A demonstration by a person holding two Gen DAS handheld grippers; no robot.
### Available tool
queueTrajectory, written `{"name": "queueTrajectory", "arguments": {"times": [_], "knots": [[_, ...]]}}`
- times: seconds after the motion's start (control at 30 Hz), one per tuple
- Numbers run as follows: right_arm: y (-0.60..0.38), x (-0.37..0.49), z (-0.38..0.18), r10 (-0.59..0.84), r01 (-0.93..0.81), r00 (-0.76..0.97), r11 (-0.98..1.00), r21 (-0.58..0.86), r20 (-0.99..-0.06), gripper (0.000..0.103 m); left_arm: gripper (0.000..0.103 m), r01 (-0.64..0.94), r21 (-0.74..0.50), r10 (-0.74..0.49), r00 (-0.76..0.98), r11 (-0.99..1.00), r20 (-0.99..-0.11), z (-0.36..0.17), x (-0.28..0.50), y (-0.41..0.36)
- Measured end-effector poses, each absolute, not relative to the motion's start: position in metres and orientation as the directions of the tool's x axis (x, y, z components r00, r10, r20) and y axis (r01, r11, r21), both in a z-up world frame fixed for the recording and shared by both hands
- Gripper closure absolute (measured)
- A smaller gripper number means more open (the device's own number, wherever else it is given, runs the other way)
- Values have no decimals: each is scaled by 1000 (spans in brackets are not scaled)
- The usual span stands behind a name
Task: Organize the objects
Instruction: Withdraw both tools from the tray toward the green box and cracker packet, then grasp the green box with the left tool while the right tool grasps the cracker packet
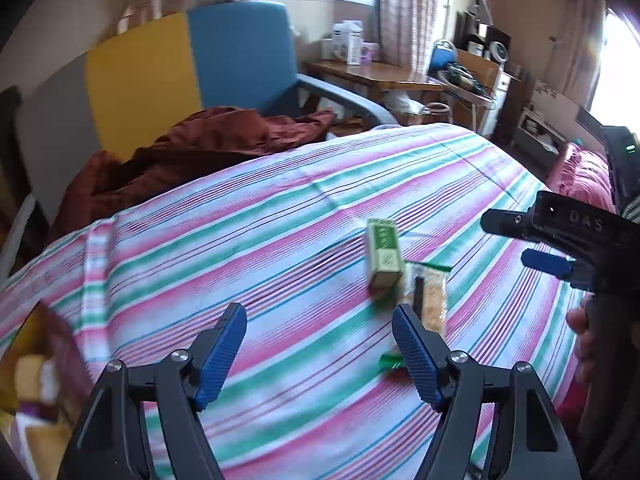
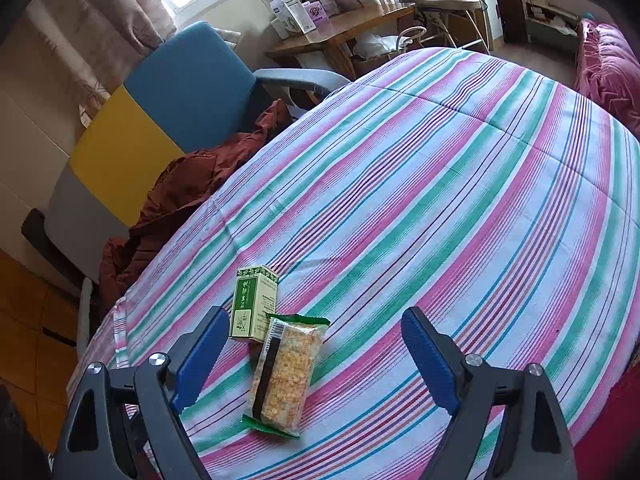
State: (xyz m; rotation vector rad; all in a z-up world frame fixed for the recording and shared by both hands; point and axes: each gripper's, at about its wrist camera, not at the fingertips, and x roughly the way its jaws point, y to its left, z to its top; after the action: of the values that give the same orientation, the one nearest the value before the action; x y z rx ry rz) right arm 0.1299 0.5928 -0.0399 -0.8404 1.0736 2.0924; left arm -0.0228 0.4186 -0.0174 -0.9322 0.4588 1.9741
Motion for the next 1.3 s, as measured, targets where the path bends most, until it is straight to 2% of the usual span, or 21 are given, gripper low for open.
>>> {"name": "queueTrajectory", "arguments": {"times": [0.4,0.47,0.5,0.57,0.77,0.93,1.1,1.3], "knots": [[599,132,-43,211,-744,-626,-450,494,-751,13,34,-874,-34,512,-252,-485,-821,-59,-46,519],[599,131,-43,213,-745,-623,-456,487,-753,13,47,-875,-53,495,-221,-481,-841,-71,-53,532],[599,130,-44,215,-746,-620,-459,482,-755,13,51,-876,-68,487,-199,-477,-850,-77,-56,537],[599,129,-45,216,-752,-610,-460,471,-762,13,71,-873,-81,465,-175,-480,-868,-89,-61,542],[591,109,-52,155,-728,-588,-529,436,-794,15,72,-822,-142,496,-185,-551,-848,-83,-68,495],[574,83,-64,117,-705,-506,-627,332,-854,21,72,-791,-91,498,-288,-605,-818,-61,-58,430],[562,68,-77,116,-696,-429,-674,246,-896,22,72,-759,-61,503,-367,-649,-783,-44,-42,369],[558,55,-92,98,-694,-378,-688,211,-921,22,72,-731,-53,507,-417,-680,-754,-36,-19,325]]}}
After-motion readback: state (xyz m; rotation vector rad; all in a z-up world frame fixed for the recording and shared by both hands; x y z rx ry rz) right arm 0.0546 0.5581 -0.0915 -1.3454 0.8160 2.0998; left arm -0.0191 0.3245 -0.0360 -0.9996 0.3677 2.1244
